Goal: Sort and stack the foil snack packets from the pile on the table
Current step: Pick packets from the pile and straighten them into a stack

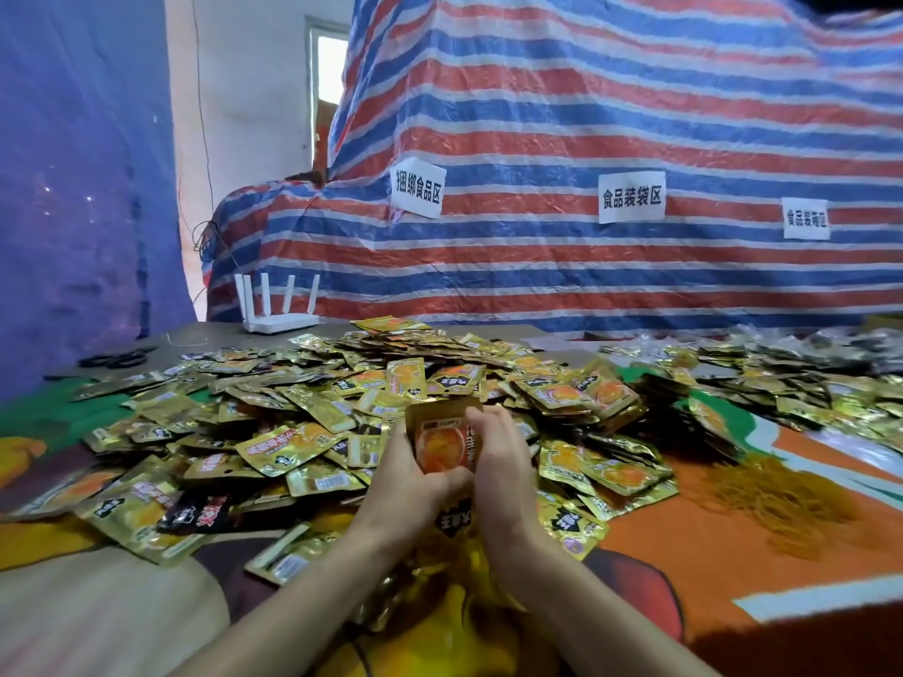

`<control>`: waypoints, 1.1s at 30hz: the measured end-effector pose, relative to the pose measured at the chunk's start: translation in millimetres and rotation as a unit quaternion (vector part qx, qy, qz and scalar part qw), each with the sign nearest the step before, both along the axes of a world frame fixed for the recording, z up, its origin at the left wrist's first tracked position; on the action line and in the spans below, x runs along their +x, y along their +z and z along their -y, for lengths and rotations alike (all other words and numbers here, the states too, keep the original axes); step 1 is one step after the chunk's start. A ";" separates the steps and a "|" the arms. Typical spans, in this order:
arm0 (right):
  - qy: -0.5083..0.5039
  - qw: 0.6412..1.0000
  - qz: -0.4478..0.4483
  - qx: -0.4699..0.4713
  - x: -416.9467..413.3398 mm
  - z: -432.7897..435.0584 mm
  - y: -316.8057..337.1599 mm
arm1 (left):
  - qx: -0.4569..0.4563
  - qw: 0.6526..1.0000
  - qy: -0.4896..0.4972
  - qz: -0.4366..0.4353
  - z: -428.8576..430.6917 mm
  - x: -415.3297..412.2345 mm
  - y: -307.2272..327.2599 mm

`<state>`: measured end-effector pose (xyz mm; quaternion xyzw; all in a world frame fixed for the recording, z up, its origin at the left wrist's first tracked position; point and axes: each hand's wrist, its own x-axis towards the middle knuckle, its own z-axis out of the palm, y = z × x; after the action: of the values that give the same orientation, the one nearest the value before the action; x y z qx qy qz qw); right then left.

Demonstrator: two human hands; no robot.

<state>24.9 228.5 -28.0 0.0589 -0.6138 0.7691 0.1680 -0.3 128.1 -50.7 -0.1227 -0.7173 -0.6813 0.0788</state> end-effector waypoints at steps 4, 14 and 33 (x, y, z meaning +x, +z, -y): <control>0.002 0.999 0.010 0.036 -1.0 -6.5 -1.8 | -0.003 0.999 -0.034 -0.028 0.0 1.7 6.2; -0.284 0.720 0.162 0.612 -1.5 -182.1 25.8 | 0.023 0.998 -0.059 -0.013 -0.5 14.6 -3.9; -0.253 0.627 0.223 0.702 -3.5 -224.2 -2.3 | 0.032 0.998 -0.058 0.018 0.7 18.3 0.9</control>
<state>21.4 452.7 -30.3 -0.1717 -0.9773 0.0221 0.1219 18.0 127.4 -49.8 -0.1489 -0.6879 -0.7097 0.0306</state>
